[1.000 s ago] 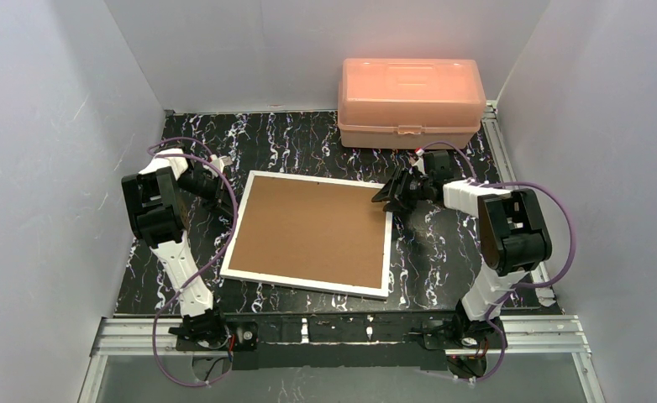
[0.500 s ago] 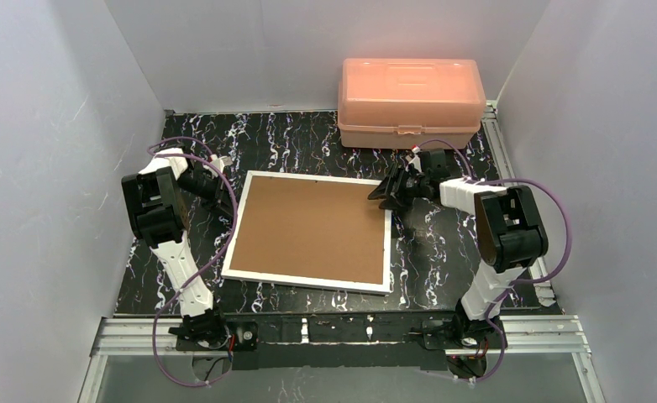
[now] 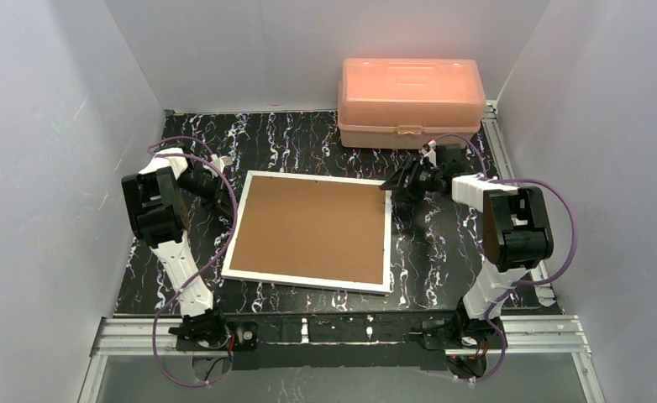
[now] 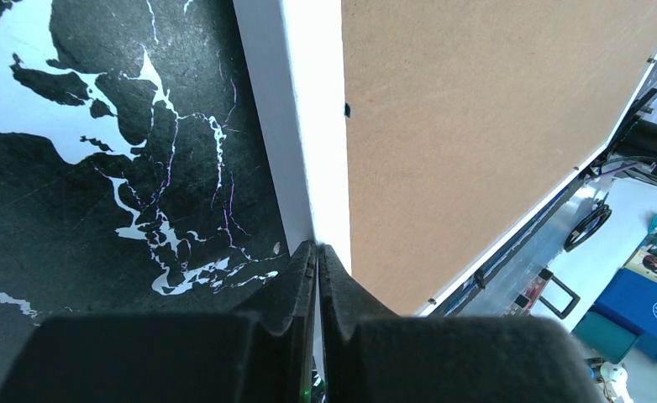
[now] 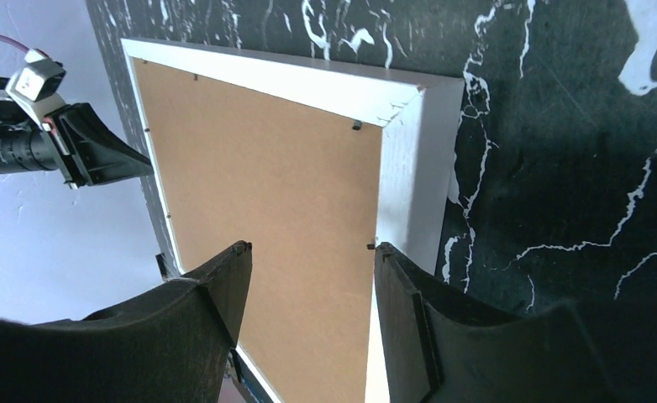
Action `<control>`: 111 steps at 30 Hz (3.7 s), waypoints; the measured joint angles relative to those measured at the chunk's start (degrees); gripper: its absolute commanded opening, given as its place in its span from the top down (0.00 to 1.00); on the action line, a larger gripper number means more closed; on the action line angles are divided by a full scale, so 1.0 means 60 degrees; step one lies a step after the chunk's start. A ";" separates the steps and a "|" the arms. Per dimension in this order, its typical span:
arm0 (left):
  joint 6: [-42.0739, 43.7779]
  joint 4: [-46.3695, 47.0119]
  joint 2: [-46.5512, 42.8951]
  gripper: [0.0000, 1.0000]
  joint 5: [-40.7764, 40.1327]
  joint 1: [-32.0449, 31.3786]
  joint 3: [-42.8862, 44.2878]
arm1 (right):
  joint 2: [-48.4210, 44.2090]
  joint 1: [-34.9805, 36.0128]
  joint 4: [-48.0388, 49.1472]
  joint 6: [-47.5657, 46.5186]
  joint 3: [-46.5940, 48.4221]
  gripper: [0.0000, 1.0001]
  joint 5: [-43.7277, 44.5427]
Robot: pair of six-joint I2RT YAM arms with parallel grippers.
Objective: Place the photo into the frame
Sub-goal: Install the photo frame at the center of the board.
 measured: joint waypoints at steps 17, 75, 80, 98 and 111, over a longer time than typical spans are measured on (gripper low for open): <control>0.0015 -0.0069 0.0040 1.00 -0.0004 0.0000 0.0058 | 0.0492 0.0466 0.0248 0.0062 -0.0153 0.38 -0.0117; 0.0058 -0.0149 0.0073 1.00 0.0084 -0.0131 0.0080 | -0.4324 0.1337 -0.1082 0.0605 -0.4401 0.30 -0.0168; 0.0058 -0.0149 0.0073 1.00 0.0084 -0.0131 0.0080 | -0.4197 0.1337 -0.1009 0.0597 -0.4397 0.31 -0.0211; 0.0062 -0.0149 0.0073 1.00 0.0091 -0.0131 0.0080 | -0.3687 0.1264 -0.0667 0.0714 -0.4339 0.33 -0.0641; 0.0062 -0.0146 0.0073 1.00 0.0091 -0.0131 0.0076 | -0.3271 0.1337 -0.0565 0.0772 -0.4149 0.35 -0.0765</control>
